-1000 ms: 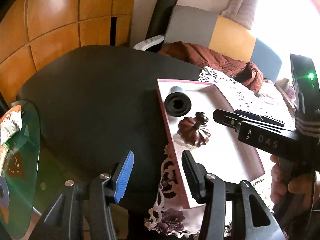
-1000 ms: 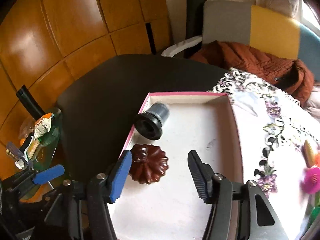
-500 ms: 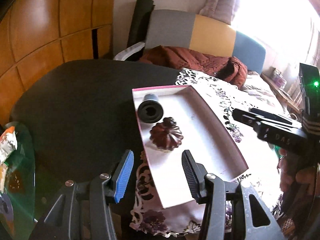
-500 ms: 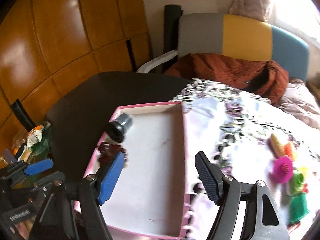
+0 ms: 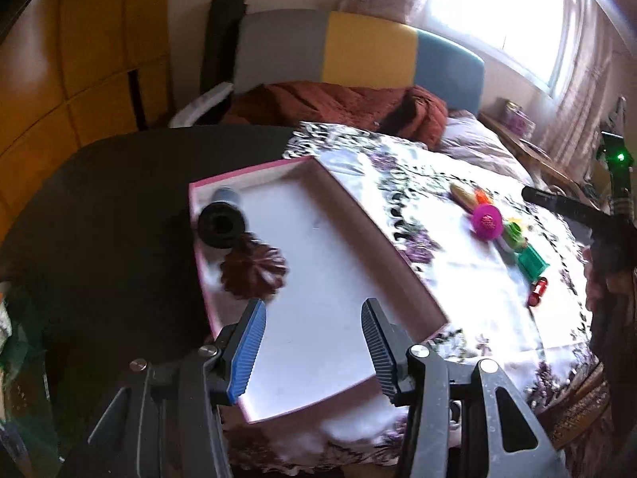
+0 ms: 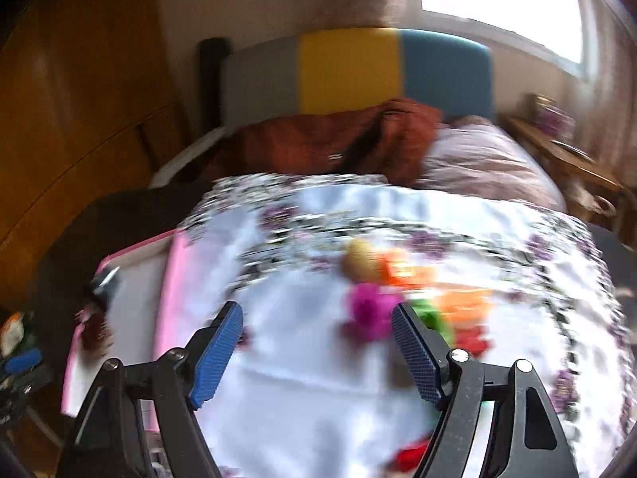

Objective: Organize rigid objects
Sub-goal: 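Move the left gripper to the magenta funnel and grasp it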

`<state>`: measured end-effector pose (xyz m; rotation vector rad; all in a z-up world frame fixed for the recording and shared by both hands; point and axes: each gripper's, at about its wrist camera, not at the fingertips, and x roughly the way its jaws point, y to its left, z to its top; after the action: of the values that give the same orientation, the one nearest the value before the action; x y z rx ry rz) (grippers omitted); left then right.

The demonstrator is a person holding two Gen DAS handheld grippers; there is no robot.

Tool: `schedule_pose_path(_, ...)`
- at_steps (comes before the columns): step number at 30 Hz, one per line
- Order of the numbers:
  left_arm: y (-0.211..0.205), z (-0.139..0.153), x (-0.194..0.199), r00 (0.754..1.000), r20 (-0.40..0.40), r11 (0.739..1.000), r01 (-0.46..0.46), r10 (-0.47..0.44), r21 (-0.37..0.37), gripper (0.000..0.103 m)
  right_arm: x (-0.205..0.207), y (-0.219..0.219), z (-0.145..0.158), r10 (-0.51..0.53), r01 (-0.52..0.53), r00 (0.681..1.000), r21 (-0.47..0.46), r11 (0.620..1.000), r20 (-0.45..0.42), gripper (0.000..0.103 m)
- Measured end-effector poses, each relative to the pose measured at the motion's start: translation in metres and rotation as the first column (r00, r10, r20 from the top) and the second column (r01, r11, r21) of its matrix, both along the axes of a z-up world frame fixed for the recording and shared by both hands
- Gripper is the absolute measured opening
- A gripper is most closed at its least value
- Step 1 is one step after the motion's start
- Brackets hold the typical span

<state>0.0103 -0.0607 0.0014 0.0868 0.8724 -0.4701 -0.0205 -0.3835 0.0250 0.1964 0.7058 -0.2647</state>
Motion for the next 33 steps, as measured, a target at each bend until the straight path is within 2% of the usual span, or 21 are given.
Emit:
schedule_pose_path(3,-0.017,0.001,0.001,0.999,-0.021,0.999,0.048,-0.048,-0.016,0.051,-0.014,-0.042,0.0,-0.125,0.125,0.992,-0.002,0.992,0.01,0.083)
schedule_pose_path(6,-0.033,-0.001,0.004,0.995,-0.055,0.996,0.083,-0.085,-0.033,0.051,-0.03,-0.085,-0.007,-0.261,0.261,0.965,0.021,0.965,0.011,0.083)
schedule_pose_path(9,-0.056,-0.002,0.007,0.987,-0.08,0.99,0.14,-0.142,-0.035,0.051,-0.049,-0.12,-0.023,-0.396,0.395,0.918,0.095,0.914,-0.011,0.084)
schedule_pose_path(10,-0.067,-0.002,0.008,0.985,-0.079,0.988,0.155,-0.156,-0.022,0.051,-0.052,-0.132,-0.029,-0.441,0.442,0.896,0.145,0.885,-0.041,0.084)
schedule_pose_path(12,-0.086,-0.003,0.011,0.978,-0.093,0.983,0.186,-0.185,-0.004,0.05,-0.056,-0.142,-0.03,-0.468,0.463,0.883,0.203,0.863,-0.03,0.083)
schedule_pose_path(15,-0.123,-0.005,0.017,0.957,-0.123,0.965,0.259,-0.262,-0.042,0.05,-0.06,-0.144,-0.027,-0.48,0.473,0.877,0.204,0.857,-0.017,0.084)
schedule_pose_path(20,-0.177,-0.012,0.025,0.922,-0.135,0.932,0.361,-0.362,-0.03,0.051,-0.066,-0.148,-0.026,-0.499,0.486,0.867,0.242,0.84,-0.008,0.088)
schedule_pose_path(22,-0.202,-0.014,0.029,0.904,-0.141,0.914,0.406,-0.405,-0.022,0.056,-0.067,-0.152,-0.03,-0.501,0.485,0.865,0.276,0.829,-0.017,0.088)
schedule_pose_path(24,-0.219,-0.016,0.035,0.89,-0.155,0.903,0.429,-0.428,-0.028,0.068,-0.069,-0.155,-0.031,-0.504,0.487,0.863,0.302,0.82,-0.023,0.088)
schedule_pose_path(26,-0.239,-0.018,0.041,0.868,-0.162,0.882,0.469,-0.469,-0.043,0.071,-0.069,-0.155,-0.032,-0.504,0.486,0.863,0.309,0.818,-0.024,0.088)
schedule_pose_path(31,-0.284,-0.031,0.056,0.833,-0.159,0.844,0.536,-0.531,-0.008,0.082,-0.067,-0.155,-0.033,-0.49,0.474,0.871,0.323,0.819,-0.035,0.089)
schedule_pose_path(33,-0.296,-0.036,0.063,0.832,-0.149,0.841,0.541,-0.534,0.011,0.083,-0.065,-0.155,-0.035,-0.482,0.468,0.875,0.328,0.821,-0.042,0.089)
